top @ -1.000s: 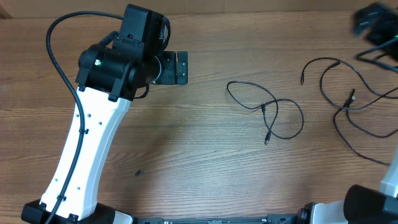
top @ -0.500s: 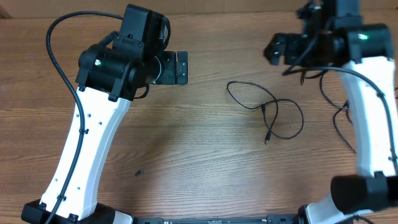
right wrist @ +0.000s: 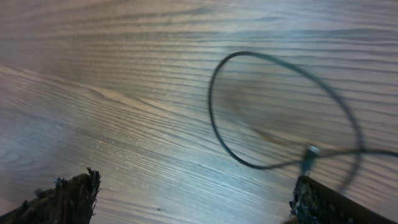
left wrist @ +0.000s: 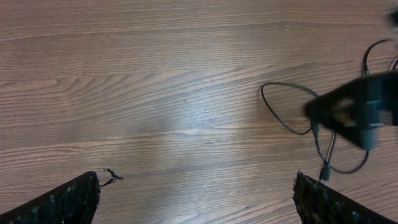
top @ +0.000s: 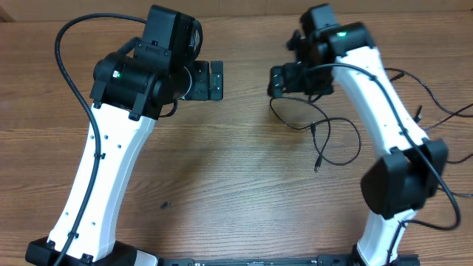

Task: Untangle cables
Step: 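Reach the right gripper left to the remaining cable and grasp it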

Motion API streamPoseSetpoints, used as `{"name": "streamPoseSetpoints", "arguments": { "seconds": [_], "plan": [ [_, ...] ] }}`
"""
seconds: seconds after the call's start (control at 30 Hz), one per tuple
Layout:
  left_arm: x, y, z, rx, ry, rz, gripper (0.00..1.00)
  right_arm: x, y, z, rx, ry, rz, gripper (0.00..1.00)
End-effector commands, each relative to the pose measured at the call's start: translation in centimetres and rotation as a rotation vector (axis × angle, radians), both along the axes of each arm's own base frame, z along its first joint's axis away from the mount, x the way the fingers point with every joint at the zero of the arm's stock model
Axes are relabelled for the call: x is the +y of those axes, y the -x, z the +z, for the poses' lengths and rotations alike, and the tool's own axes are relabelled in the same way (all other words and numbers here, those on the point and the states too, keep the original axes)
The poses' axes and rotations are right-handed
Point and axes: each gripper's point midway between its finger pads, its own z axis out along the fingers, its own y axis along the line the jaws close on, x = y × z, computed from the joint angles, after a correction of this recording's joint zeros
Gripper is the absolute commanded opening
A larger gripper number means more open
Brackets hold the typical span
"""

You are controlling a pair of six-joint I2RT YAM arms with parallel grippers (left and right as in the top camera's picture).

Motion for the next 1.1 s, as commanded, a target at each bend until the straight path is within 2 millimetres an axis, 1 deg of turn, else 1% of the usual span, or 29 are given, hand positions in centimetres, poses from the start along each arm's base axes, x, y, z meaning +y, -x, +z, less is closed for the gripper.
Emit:
{"name": "streamPoseSetpoints", "arguments": {
  "seconds": [0.0,0.17,0.43,0.67,0.87,0.97,1.0,1.03,1.07],
  "plan": [
    [0.2,-0.4,0.2,-0.008,-0.003,0.018,1.0,1.6,-0.1,-2.7,0.046,0.007,0.036,1.0],
    [0.2,-0.4,0.2,-0.008,-0.003,0.018,0.99,2.1,-0.3,-5.8,0.102,0.023,0.025,1.0],
    [0.2,-0.4,0.2,-0.008,-0.003,0.018,1.0,2.2,-0.5,-9.0,0.157,0.04,0.019,1.0],
    [0.2,-0.4,0.2,-0.008,-0.003,0.018,1.0,2.3,0.0,-10.6,0.179,0.047,0.024,1.0],
    [0.2,-0.4,0.2,-0.008,-0.003,0.018,1.0,2.2,0.5,-12.6,0.198,0.041,-0.004,1.0],
    [0.3,-0.4,0.2,-0.008,-0.003,0.018,1.0,2.3,0.7,-13.4,0.201,0.034,-0.016,0.9],
    [0.2,-0.4,0.2,-0.008,-0.003,0.018,1.0,2.3,0.7,-13.5,0.2,0.034,-0.017,0.83],
    [0.2,-0.4,0.2,-0.008,-0.003,0.018,1.0,2.3,0.6,-13.6,0.196,0.032,-0.017,0.72],
    [0.2,-0.4,0.2,-0.008,-0.003,0.018,1.0,2.4,0.5,-13.6,0.192,0.031,-0.017,0.51]
  ]
}}
